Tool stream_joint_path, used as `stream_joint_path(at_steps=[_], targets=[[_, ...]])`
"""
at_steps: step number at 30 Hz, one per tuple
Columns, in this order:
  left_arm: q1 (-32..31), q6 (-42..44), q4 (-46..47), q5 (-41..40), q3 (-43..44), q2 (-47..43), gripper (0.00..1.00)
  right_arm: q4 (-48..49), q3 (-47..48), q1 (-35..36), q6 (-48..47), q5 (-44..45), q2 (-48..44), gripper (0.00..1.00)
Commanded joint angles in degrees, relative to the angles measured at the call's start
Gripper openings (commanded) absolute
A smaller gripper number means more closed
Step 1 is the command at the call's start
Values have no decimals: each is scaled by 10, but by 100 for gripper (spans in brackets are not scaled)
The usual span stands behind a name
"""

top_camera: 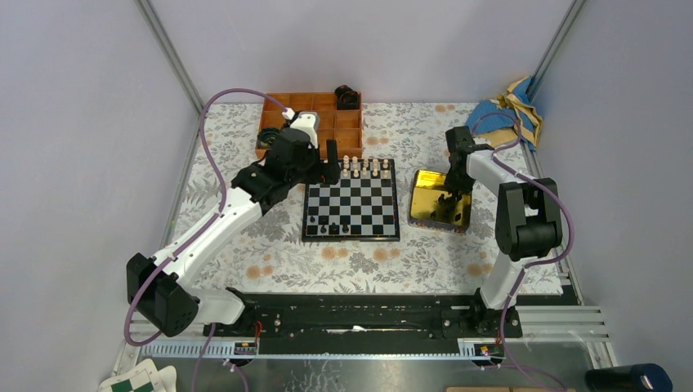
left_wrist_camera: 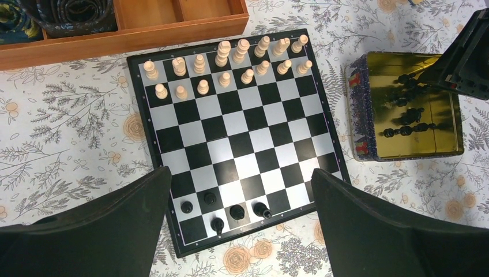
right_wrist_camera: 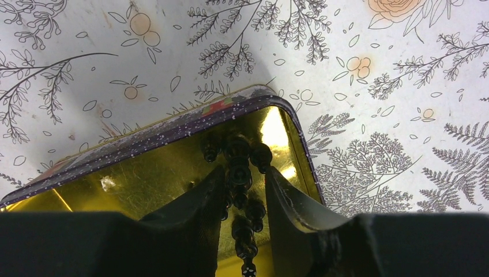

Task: Set up the chess pieces on the board
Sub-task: Pick up the chess piece from the storage box.

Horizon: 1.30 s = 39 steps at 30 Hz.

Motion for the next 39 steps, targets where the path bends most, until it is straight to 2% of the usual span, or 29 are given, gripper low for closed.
stream_joint_path(at_steps=[1,17,23,28,39], targets=[[-2,15,9,-10,-2,-5,99,14,20,-5,9,-3,3,38],[-2,15,10,-12,-4,-1,99,16,26,-7,5,-2,12,24],[-2,13,8,-13,-6,-5,99,17,26,-7,0,-4,8,11],[-2,10,8,-13,-10,-10,99,16,25,-7,-2,-5,1,5],[-2,4,8,-12,-13,-20,99,15,22,-7,-9,-7,-25,0]])
